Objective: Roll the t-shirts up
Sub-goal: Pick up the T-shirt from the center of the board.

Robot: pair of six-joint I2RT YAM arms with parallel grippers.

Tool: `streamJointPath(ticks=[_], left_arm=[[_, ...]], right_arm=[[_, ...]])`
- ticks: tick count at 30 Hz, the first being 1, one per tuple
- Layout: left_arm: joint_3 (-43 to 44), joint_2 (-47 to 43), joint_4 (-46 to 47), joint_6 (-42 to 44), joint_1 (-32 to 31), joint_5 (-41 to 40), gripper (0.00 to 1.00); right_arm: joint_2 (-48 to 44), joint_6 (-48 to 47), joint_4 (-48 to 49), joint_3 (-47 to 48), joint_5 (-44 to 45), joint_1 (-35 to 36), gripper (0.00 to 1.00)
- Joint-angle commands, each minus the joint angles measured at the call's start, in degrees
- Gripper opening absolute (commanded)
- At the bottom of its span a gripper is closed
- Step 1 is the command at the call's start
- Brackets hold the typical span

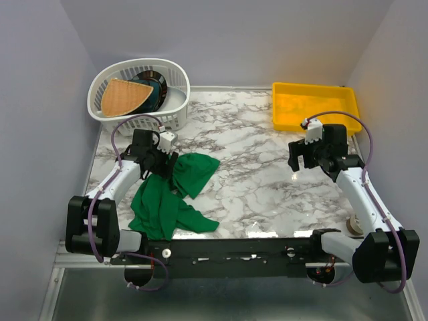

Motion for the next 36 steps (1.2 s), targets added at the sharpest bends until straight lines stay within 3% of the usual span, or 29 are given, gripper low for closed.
streamJointPath(ticks=[1, 2, 7, 10, 11, 12, 17, 25, 26, 28, 29, 30, 32, 33, 36], left_arm=[[-0.89, -0.84, 0.2, 1.13, 0.26, 2.3, 0.8], [-0.98, -0.57, 0.12, 1.74, 0.26, 3.26, 0.72], [-0.54, 0.48, -1.02, 3.06, -0.35, 6.87, 0.52], [0.6, 1.18, -1.81, 4.12, -1.75, 8.54, 0.28], [1.56, 1.62, -1.99, 4.38, -3.15, 9.42, 0.1], [2.26, 1.8, -2.17, 4.47, -4.12, 9.6, 0.03], [10.17, 5.92, -4.36, 4.47, -11.94, 11.62, 0.0], [33.18, 18.14, -5.41, 2.1, -26.87, 11.55, 0.0], [35.38, 20.15, -5.86, 1.05, -27.77, 10.32, 0.02], [39.09, 21.05, -6.82, 0.08, -28.91, 6.72, 0.39], [39.18, 20.61, -7.26, 0.08, -29.18, 2.44, 0.69], [37.79, 19.91, -7.61, 0.86, -29.1, -0.48, 0.79], [34.2, 17.11, -9.8, 5.06, -28.83, -5.67, 0.88], [29.83, 16.14, -11.03, 10.57, -28.66, -6.21, 0.88], [22.25, 14.37, -13.15, 13.35, -27.52, -7.1, 0.89]], right_arm=[[-1.34, -0.5, -0.19, -1.02, -0.91, -0.24, 1.0], [-1.25, -0.41, -0.45, -0.94, -1.08, -0.15, 1.0], [-1.43, -2.61, -1.07, 0.03, -3.11, -0.24, 1.0], [-1.34, -2.79, -1.07, 0.56, -3.37, -0.15, 1.0], [-1.34, -2.96, -1.16, 0.56, -3.46, -0.24, 1.0], [-1.34, -3.05, -1.24, 0.73, -3.37, -0.24, 1.0], [-2.57, -3.57, -1.59, 0.73, -3.46, -0.15, 1.0], [-4.42, -4.19, -3.53, 1.79, -2.67, -0.24, 1.0], [-4.59, -4.89, -4.4, 2.05, -2.58, -0.24, 1.0], [-5.29, -6.03, -5.72, 2.93, -3.54, -0.24, 1.0], [-5.47, -7.52, -7.03, 3.19, -3.9, -0.24, 1.0], [-6.25, -7.97, -7.39, 3.37, -4.42, -0.15, 1.0], [-6.96, -8.15, -7.4, 3.02, -5.13, -0.24, 1.0], [-7.31, -8.06, -7.31, 2.84, -5.22, -0.15, 1.0], [-7.67, -7.36, -6.61, 1.35, -6.27, -0.24, 1.0]])
